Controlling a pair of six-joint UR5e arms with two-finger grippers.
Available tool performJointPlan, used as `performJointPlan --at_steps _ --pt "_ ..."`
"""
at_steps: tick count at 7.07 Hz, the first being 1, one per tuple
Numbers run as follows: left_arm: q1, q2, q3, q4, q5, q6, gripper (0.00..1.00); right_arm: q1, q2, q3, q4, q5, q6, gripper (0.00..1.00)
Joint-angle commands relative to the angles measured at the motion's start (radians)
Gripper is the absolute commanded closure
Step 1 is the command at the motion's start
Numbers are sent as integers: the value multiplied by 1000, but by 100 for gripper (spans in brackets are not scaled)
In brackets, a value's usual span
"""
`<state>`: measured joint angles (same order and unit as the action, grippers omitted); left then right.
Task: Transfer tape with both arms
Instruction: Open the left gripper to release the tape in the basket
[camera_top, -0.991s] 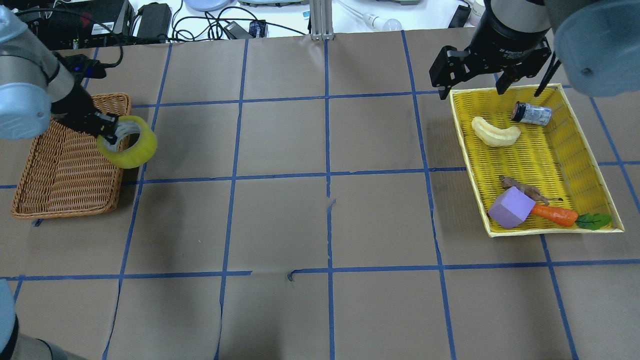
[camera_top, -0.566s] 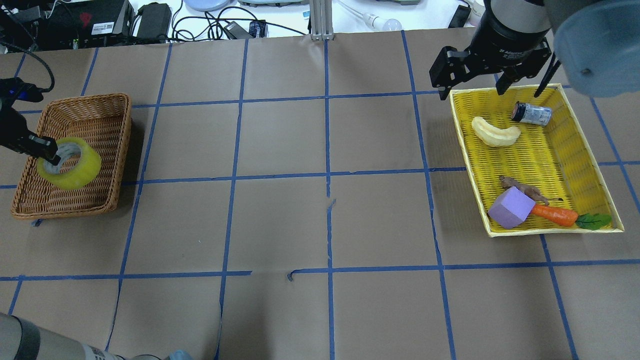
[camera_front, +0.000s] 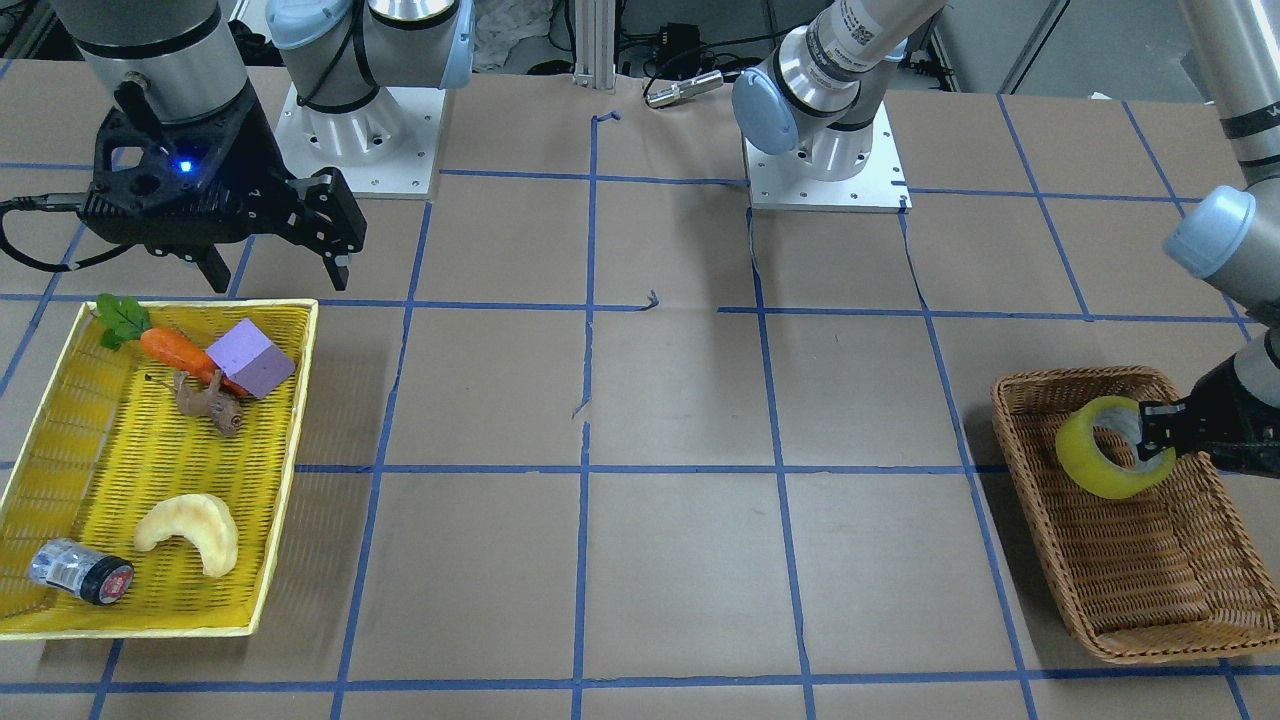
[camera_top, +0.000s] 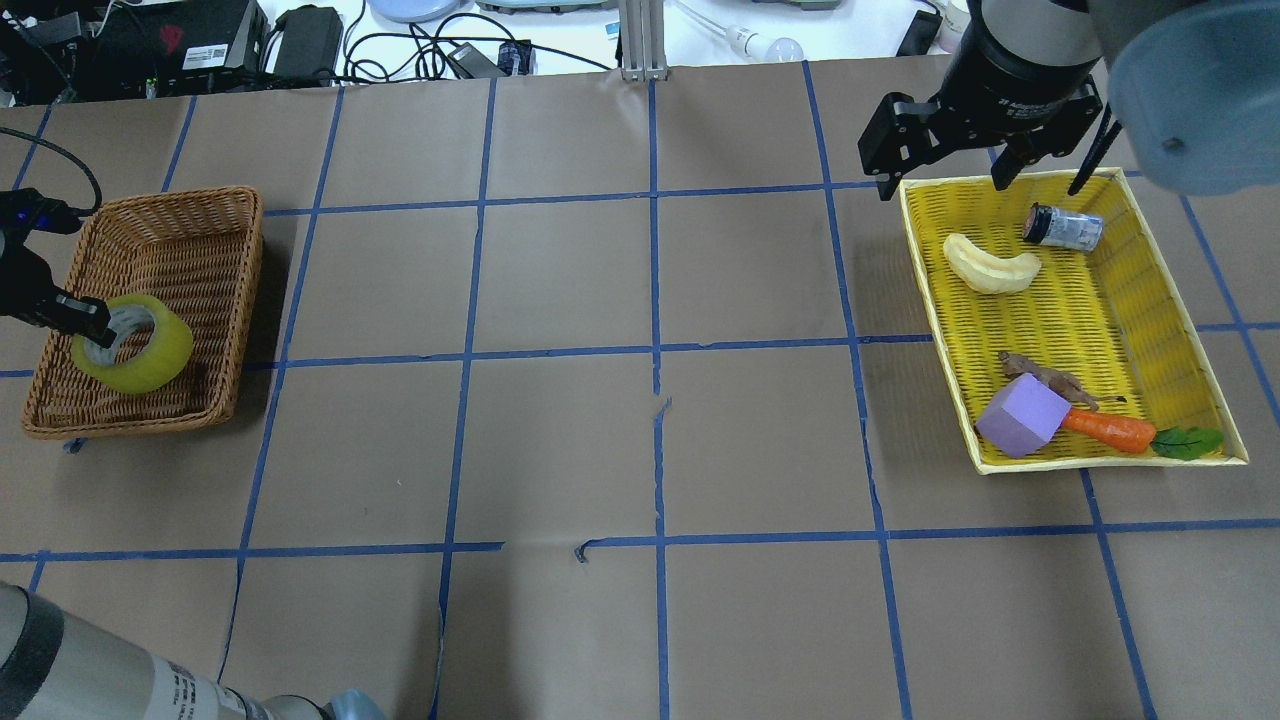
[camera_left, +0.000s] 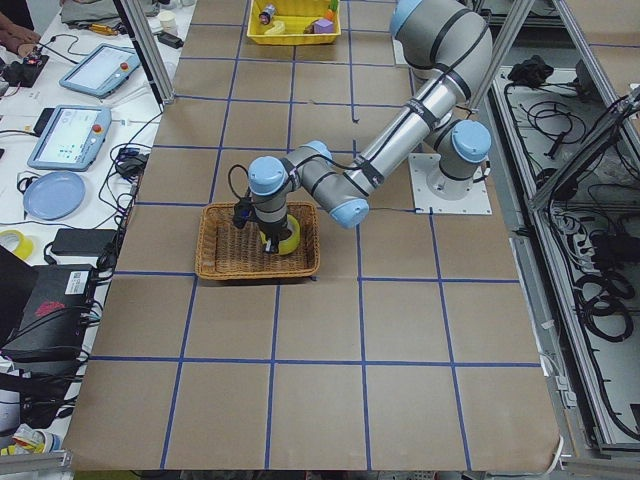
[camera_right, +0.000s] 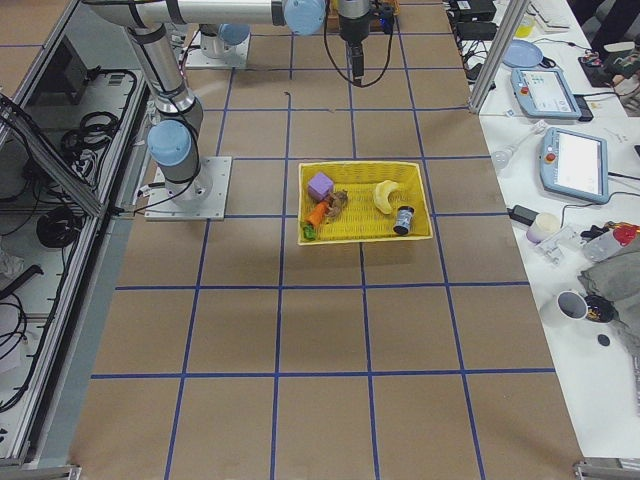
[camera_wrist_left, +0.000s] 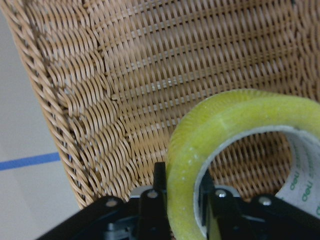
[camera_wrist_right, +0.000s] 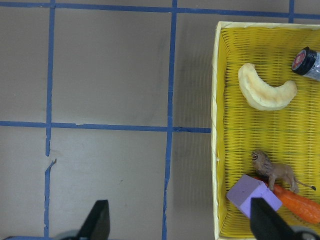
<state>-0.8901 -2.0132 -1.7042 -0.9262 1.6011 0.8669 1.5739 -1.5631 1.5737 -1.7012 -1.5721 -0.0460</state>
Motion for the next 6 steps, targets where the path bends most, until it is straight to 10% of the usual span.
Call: performJointPlan --at_steps 1,2,6 --pt "0 -21 -3 99 -1 -8 19 0 0 0 0 -2 0 0" --pt "-7 2 0 101 -4 -20 3 0 0 0 0 -2 0 0" --pt "-238 143 9 -61 3 -439 0 0 0 0 0 -2 0 0"
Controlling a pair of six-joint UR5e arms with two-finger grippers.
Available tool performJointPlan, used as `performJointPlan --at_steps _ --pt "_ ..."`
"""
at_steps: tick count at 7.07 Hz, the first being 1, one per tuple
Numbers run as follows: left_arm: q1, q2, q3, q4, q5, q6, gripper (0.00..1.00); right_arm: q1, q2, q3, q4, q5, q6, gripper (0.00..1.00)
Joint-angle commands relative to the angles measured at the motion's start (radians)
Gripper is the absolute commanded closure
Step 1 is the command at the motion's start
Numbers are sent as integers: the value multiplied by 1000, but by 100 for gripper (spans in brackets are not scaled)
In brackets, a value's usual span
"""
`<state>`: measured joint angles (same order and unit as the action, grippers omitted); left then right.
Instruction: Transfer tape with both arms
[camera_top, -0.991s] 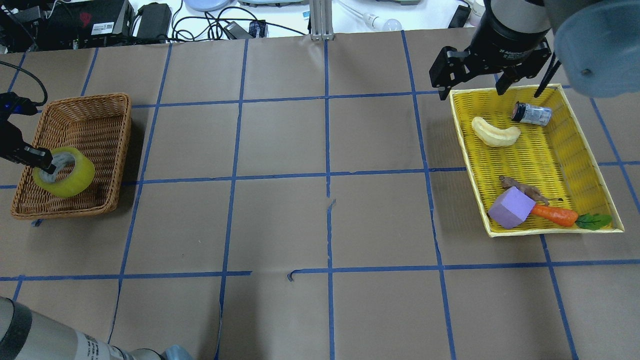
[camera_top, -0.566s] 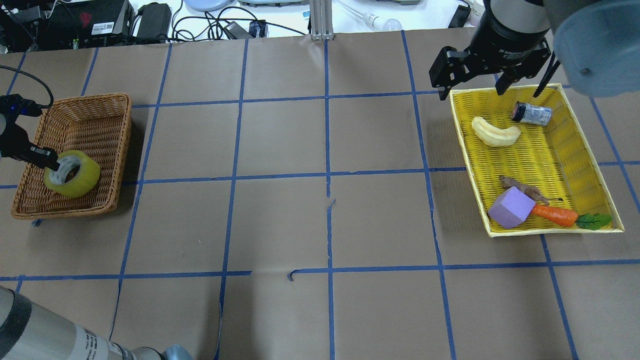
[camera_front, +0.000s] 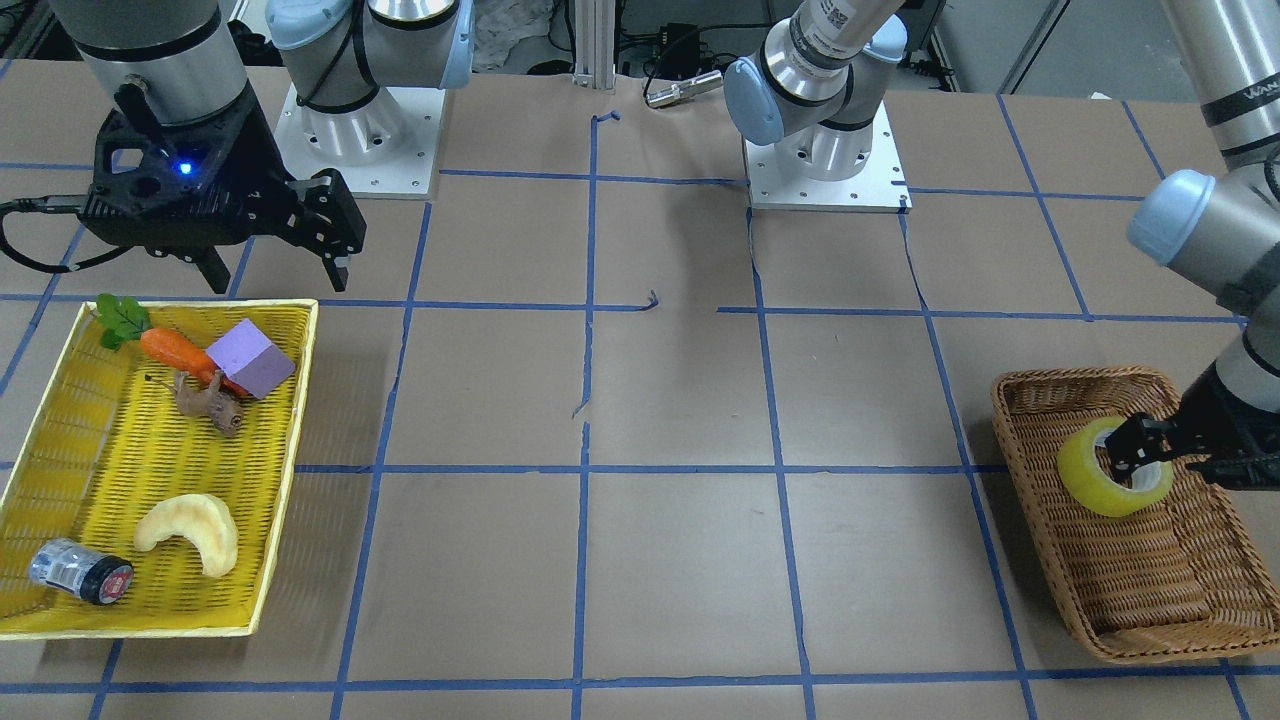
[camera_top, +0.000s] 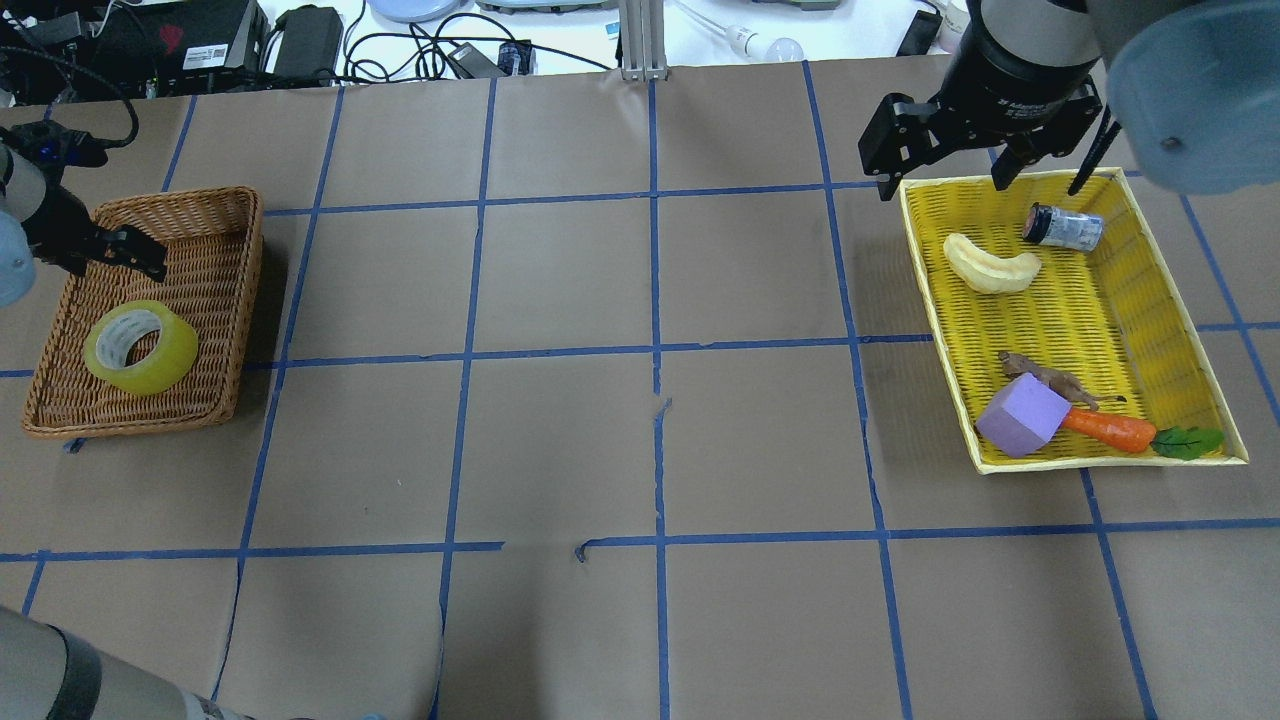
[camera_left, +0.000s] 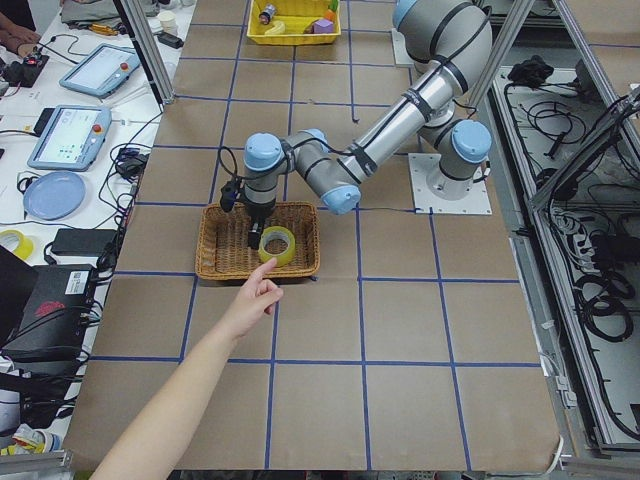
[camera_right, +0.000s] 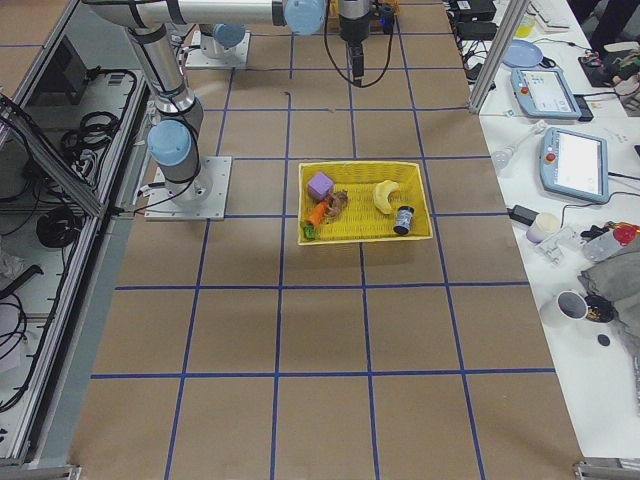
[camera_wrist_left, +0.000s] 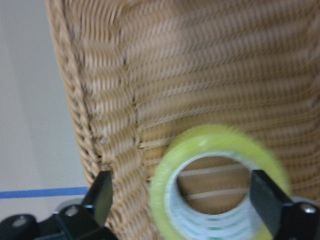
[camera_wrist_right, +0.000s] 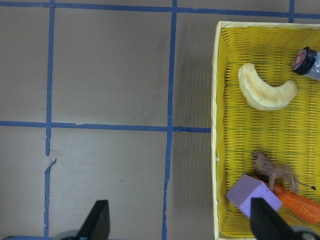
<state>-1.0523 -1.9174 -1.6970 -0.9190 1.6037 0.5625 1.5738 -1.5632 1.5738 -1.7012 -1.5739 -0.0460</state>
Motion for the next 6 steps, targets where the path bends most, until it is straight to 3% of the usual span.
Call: performJointPlan --at_steps 1,3,4,6 --pt "-145 81 2 -114 -2 -204 0 0 0 -1 0 0 0 0" --pt "-320 148 2 -229 -8 -466 0 0 0 -2 0 0 0 0" --pt "-383 175 3 -289 -62 -548 0 0 0 -2 2 -2 0 0" --pt "-443 208 35 -406 -91 -605 0 0 0 -2 2 -2 0 0"
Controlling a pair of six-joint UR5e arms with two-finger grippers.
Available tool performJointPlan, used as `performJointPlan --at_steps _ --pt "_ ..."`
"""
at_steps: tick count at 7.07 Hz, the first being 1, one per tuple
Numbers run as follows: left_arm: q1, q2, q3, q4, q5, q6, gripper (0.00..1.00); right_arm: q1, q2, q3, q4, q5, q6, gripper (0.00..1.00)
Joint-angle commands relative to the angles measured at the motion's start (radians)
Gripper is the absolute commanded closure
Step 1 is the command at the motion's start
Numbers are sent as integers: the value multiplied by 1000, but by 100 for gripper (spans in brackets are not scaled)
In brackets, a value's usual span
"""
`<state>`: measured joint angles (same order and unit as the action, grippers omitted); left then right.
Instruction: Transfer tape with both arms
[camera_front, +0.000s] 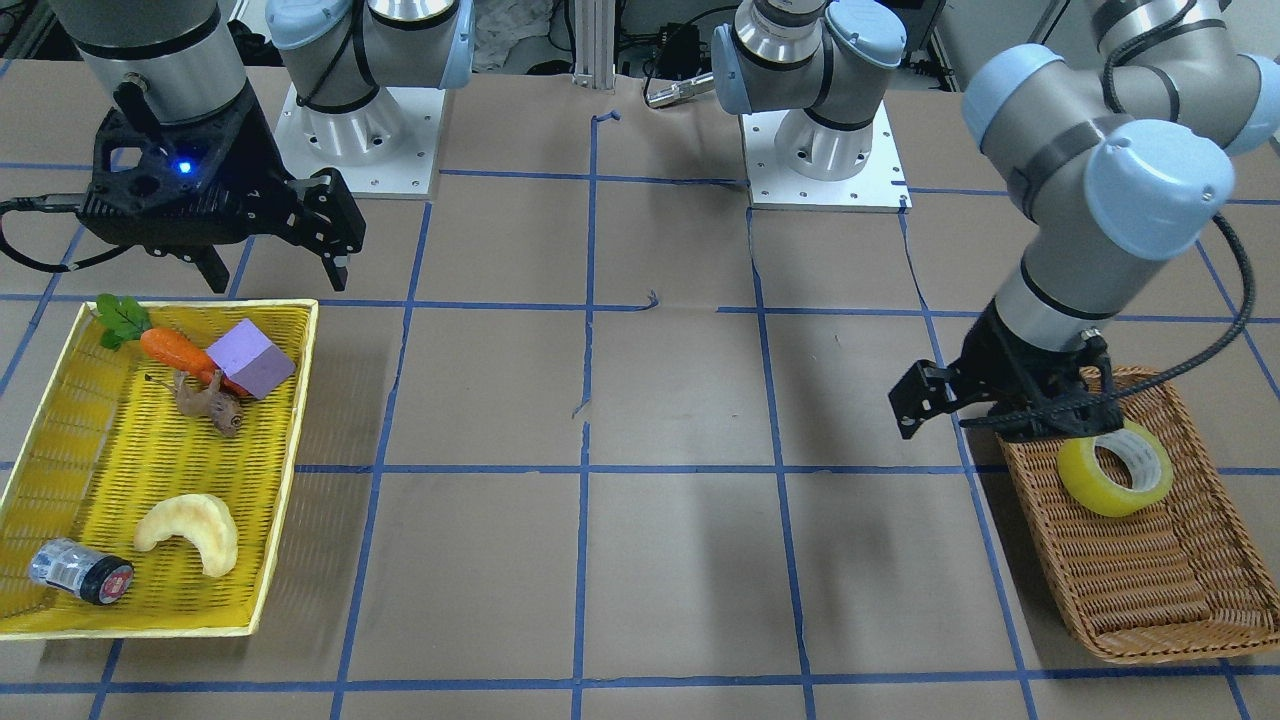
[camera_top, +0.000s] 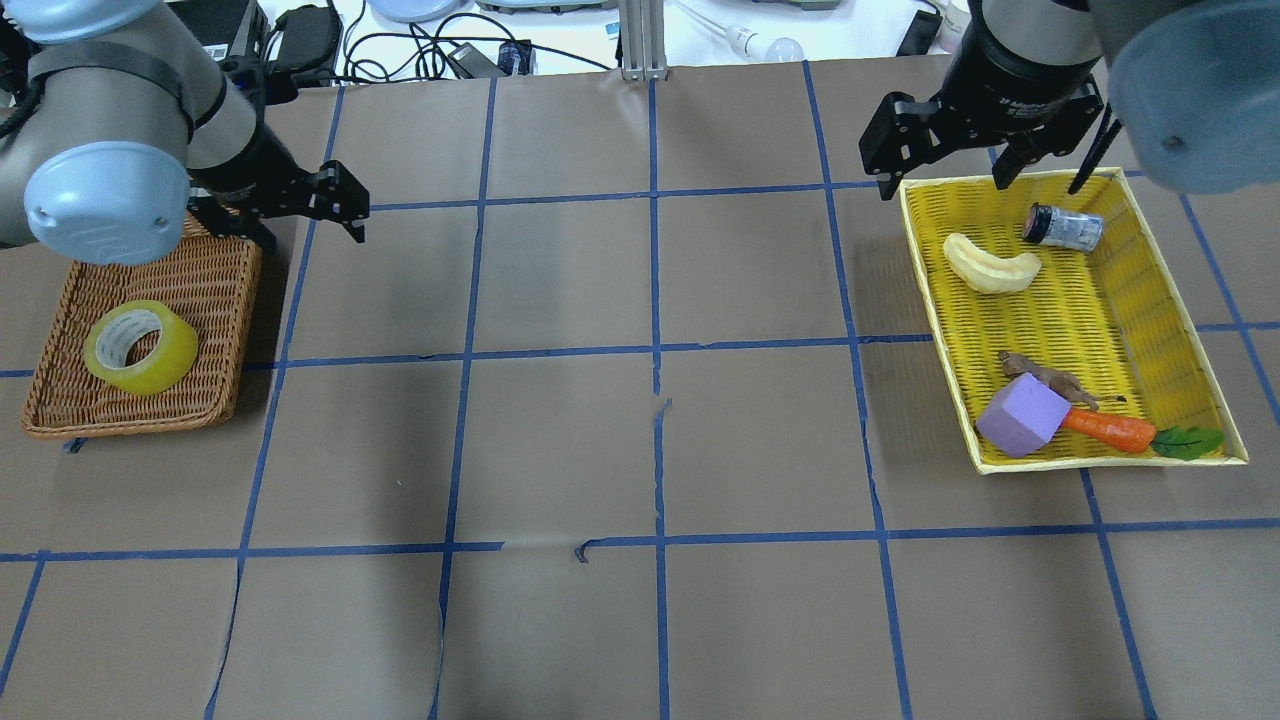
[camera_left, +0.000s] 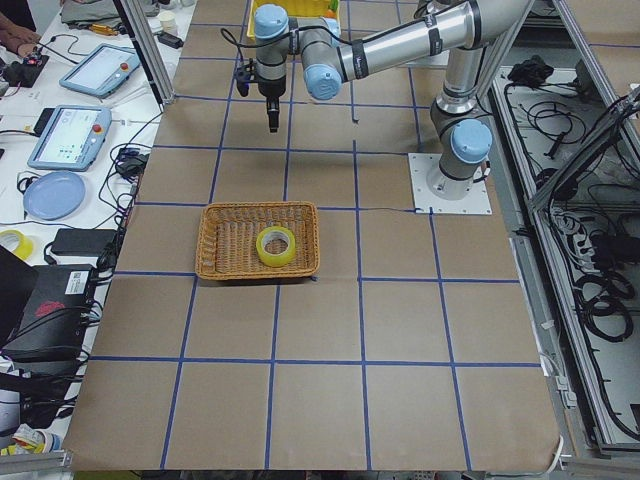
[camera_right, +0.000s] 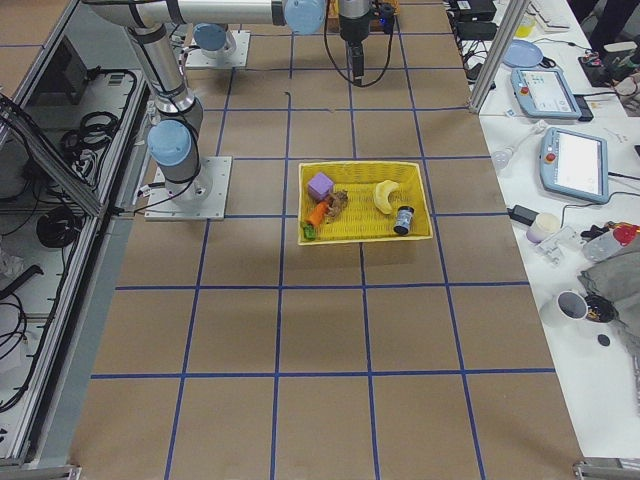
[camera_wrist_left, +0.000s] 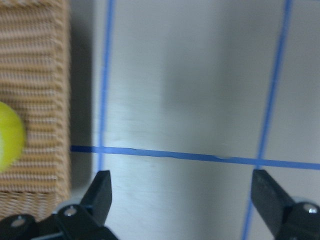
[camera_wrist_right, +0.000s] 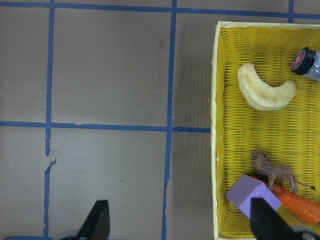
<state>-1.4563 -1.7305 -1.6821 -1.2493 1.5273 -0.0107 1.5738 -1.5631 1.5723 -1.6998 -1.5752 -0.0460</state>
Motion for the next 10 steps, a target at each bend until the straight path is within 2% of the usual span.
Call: performJointPlan --at_steps 1,2,4,10 --pt "-59 37 60 -155 -15 -32 0 0 0 0 0 0 0 0" --pt "-77 45 99 -223 -13 -37 0 0 0 0 0 0 0 0" --pt "-105 54 117 -272 -7 -38 0 0 0 -2 3 0 0 0" --pt "-113 80 105 -305 2 -38 0 0 0 -5 6 0 0 0"
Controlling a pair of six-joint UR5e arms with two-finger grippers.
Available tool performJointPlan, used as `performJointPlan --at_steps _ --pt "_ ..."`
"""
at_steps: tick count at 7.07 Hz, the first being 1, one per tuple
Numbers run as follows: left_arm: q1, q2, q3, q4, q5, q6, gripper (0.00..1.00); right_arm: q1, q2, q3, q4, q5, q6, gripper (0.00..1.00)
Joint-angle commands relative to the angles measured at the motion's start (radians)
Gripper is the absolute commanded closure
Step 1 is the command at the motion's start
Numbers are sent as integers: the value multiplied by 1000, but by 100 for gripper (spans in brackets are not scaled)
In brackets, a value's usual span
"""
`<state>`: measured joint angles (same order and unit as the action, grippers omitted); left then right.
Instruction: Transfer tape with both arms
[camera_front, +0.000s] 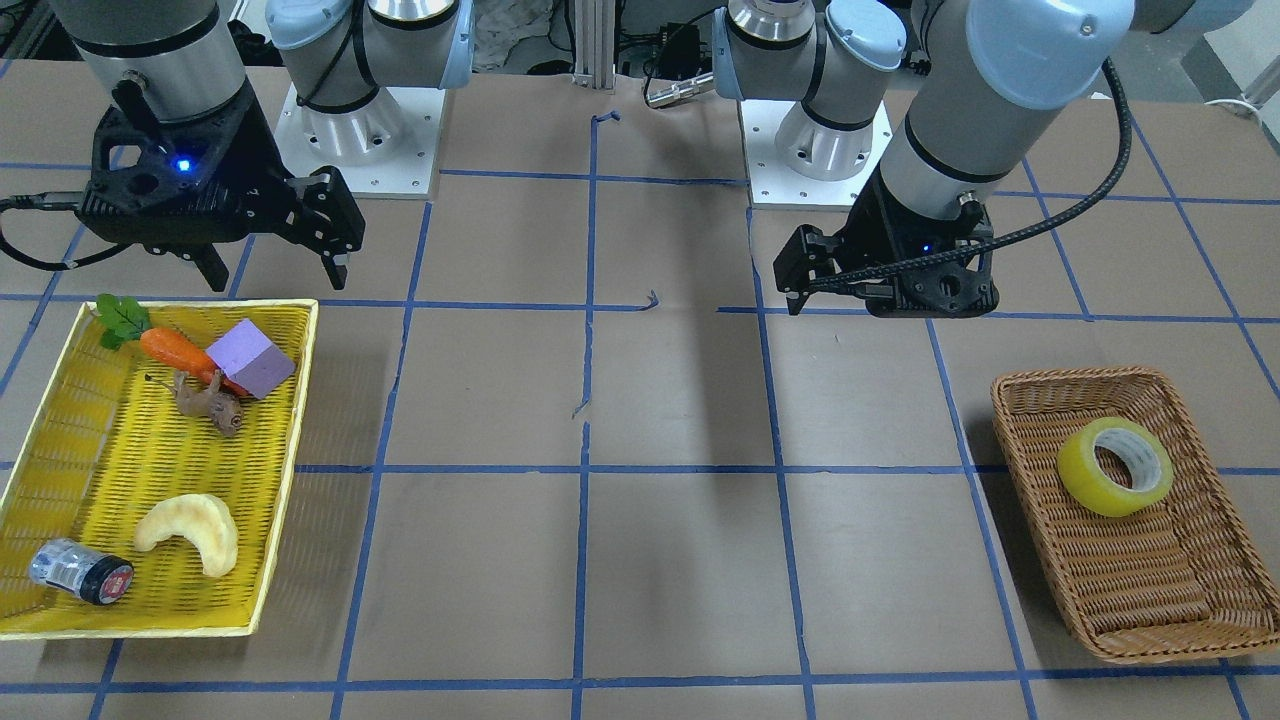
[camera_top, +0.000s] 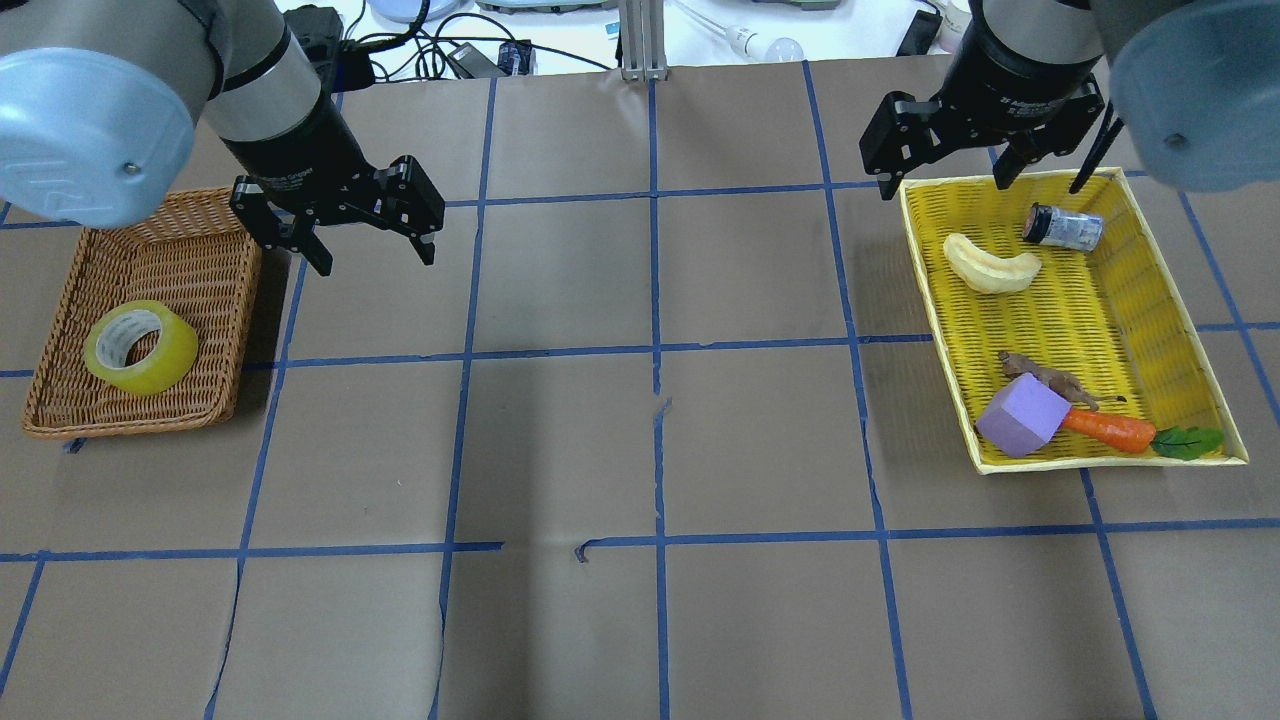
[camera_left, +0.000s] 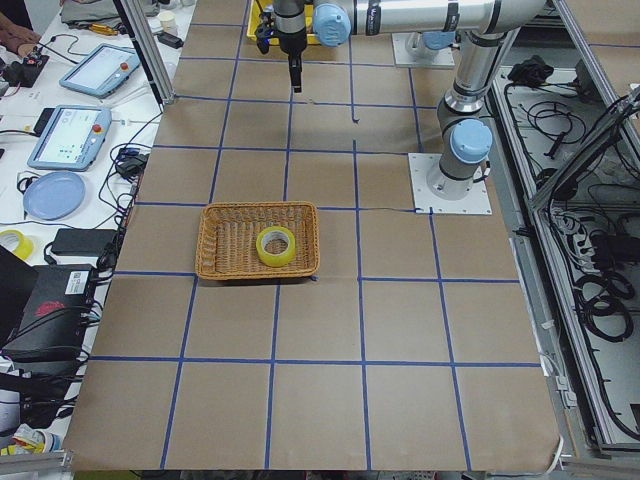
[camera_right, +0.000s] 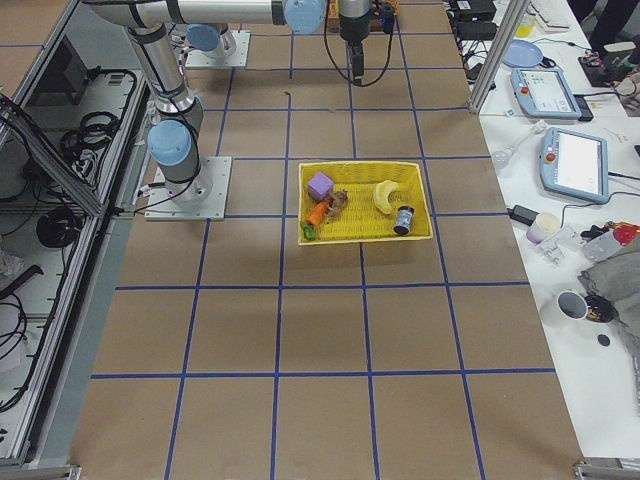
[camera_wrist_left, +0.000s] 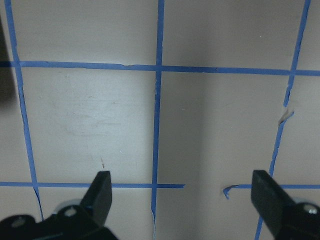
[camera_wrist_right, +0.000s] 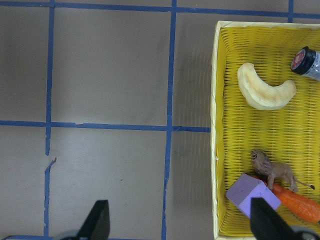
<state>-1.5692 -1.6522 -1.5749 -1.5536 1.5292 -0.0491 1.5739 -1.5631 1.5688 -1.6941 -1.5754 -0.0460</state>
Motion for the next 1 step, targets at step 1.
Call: performJointPlan --at_steps 1 --pt "0 2 -2 0 0 0 0 0 0 -1 2 2 0 0"
